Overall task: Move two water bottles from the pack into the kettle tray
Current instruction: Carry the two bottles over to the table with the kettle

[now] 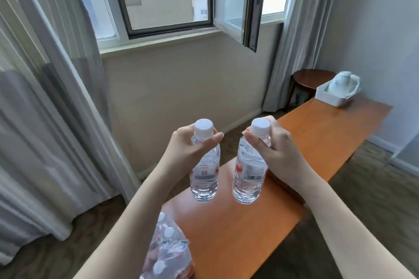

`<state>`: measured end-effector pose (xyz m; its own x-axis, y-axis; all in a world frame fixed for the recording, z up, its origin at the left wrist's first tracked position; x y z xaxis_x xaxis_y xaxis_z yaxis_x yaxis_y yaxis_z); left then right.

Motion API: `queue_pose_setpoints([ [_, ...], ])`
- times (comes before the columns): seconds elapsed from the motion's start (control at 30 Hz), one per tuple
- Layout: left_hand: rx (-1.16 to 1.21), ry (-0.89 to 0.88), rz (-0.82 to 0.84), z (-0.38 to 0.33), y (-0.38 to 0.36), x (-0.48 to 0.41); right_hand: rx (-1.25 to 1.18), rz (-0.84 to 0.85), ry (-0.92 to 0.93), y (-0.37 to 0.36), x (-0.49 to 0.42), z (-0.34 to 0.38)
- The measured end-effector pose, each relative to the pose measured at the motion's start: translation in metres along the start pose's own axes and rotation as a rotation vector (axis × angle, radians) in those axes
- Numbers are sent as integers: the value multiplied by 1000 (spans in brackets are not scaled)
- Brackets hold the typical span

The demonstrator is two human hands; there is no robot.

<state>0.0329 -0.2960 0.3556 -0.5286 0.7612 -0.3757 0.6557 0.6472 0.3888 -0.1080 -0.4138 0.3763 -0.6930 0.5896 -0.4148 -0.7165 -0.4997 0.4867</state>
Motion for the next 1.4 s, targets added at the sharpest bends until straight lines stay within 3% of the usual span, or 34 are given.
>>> queue_pose_setpoints([
  [0.33,85,-131,242,-116,-235,-39,122,-147,-137,225,64,-89],
  [0.53,151,-239,402,-190,-366,-52,247,-352,-228,355,116,-127],
  [0.8,220,-368,569,-249,-503,-73,236,-567,-316,472,156,-175],
  [1.4,301,-530,742,-285,-751,-281,360,-722,-436,669,34,-335],
])
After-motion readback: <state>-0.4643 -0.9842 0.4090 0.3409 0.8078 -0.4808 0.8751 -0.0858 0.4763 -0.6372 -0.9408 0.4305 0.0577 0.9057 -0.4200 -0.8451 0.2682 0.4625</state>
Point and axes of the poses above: each hand's wrist, its own x-axis away from the middle knuckle, its own y-axis out of the back of the hand, z = x × y, the point moved 9 cm from there along -x, towards the middle knuckle, and after that the axes turned 7 degrees about -y, right-handed, at the moved point
